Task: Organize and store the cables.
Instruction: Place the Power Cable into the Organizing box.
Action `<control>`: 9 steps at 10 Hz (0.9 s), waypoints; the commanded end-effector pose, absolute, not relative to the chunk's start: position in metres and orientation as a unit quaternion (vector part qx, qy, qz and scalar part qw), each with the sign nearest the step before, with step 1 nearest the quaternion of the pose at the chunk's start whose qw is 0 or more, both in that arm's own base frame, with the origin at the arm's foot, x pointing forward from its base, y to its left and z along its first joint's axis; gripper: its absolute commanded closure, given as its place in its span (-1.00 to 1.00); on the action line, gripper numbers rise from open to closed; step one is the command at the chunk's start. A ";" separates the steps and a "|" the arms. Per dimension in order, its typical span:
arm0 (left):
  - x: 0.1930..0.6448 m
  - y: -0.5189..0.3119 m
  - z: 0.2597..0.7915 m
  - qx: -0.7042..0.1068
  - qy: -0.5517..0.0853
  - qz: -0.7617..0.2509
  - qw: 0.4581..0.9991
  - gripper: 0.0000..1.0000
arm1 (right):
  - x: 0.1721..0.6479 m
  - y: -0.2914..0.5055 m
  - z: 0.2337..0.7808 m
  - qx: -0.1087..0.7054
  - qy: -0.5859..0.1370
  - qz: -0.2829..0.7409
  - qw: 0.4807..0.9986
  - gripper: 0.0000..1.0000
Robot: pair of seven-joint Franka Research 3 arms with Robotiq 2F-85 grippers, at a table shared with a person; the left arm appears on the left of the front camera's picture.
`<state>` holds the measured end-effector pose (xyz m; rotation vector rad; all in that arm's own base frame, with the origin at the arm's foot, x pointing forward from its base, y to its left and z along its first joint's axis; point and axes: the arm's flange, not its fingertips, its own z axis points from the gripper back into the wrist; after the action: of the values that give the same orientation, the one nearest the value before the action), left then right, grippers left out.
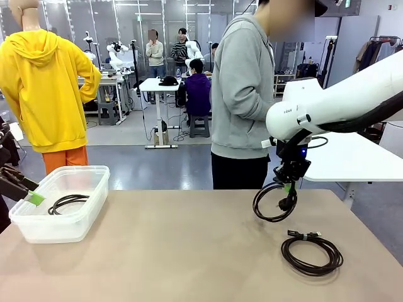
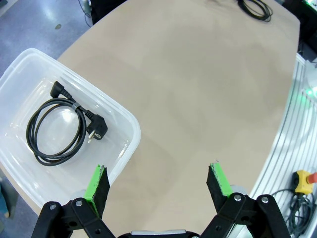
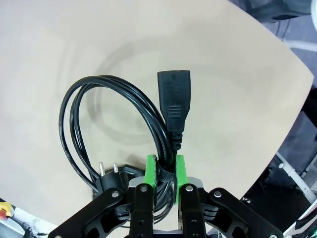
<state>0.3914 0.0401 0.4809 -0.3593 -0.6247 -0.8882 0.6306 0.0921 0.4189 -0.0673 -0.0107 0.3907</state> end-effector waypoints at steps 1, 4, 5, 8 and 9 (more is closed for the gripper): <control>0.395 0.037 0.481 -0.167 -0.301 -0.409 0.845 -1.00 | 0.636 0.116 0.421 0.015 0.005 0.183 0.983 0.64; 0.395 0.037 0.481 -0.167 -0.301 -0.409 0.845 -1.00 | 0.636 0.178 0.441 0.090 -0.008 0.208 0.974 0.64; 0.395 0.037 0.481 -0.167 -0.301 -0.409 0.845 -1.00 | 0.636 0.211 0.441 0.108 -0.015 0.240 0.965 0.64; 0.395 0.037 0.481 -0.167 -0.301 -0.409 0.845 -1.00 | 0.623 0.313 0.422 0.146 -0.020 0.301 0.942 0.64; 0.395 0.037 0.481 -0.167 -0.301 -0.409 0.845 -1.00 | 0.615 0.342 0.411 0.139 -0.021 0.311 0.940 0.64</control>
<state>0.3915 0.0397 0.4810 -0.3584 -0.6242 -0.8892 0.6066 0.3313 0.4170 0.2937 -0.0269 0.6116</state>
